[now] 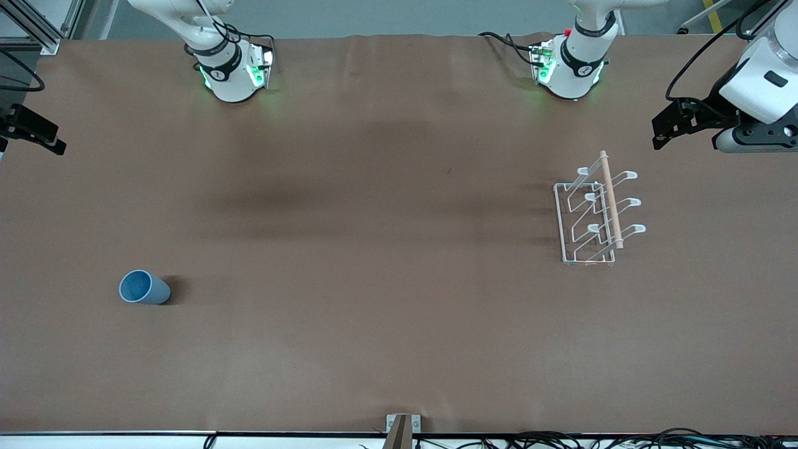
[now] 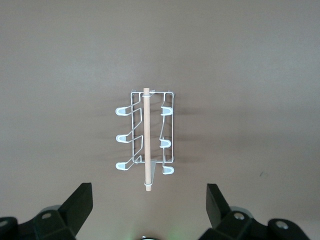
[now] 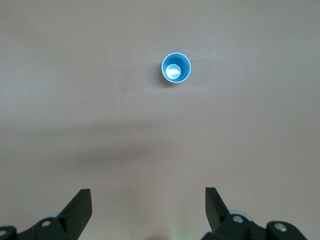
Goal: Hang cup on cup holder
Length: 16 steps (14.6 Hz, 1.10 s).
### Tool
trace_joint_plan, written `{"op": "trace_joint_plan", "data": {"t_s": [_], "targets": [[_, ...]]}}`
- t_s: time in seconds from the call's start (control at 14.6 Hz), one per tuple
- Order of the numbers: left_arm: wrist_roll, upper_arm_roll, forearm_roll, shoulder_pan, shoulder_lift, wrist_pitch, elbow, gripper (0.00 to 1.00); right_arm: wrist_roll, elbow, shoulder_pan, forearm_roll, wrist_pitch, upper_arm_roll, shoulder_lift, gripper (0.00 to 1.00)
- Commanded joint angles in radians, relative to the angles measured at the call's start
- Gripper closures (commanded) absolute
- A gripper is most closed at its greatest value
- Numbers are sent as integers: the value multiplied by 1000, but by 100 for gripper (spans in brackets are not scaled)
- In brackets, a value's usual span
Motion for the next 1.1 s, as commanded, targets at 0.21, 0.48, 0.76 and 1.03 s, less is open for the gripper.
{"op": "trace_joint_plan", "data": {"t_s": [0.21, 0.48, 0.76, 1.03], "targets": [[17, -2, -10, 11, 12, -22, 27, 0, -17, 3, -22, 16, -2, 13, -1, 0], [18, -1, -16, 11, 17, -22, 27, 0, -29, 2, -19, 16, -8, 12, -1, 0], [12, -1, -13, 4, 18, -22, 27, 0, -32, -14, -30, 16, 15, 10, 8, 0], [11, -1, -10, -3, 32, -22, 29, 0, -96, -96, -75, 16, 134, 10, 15, 0]]}}
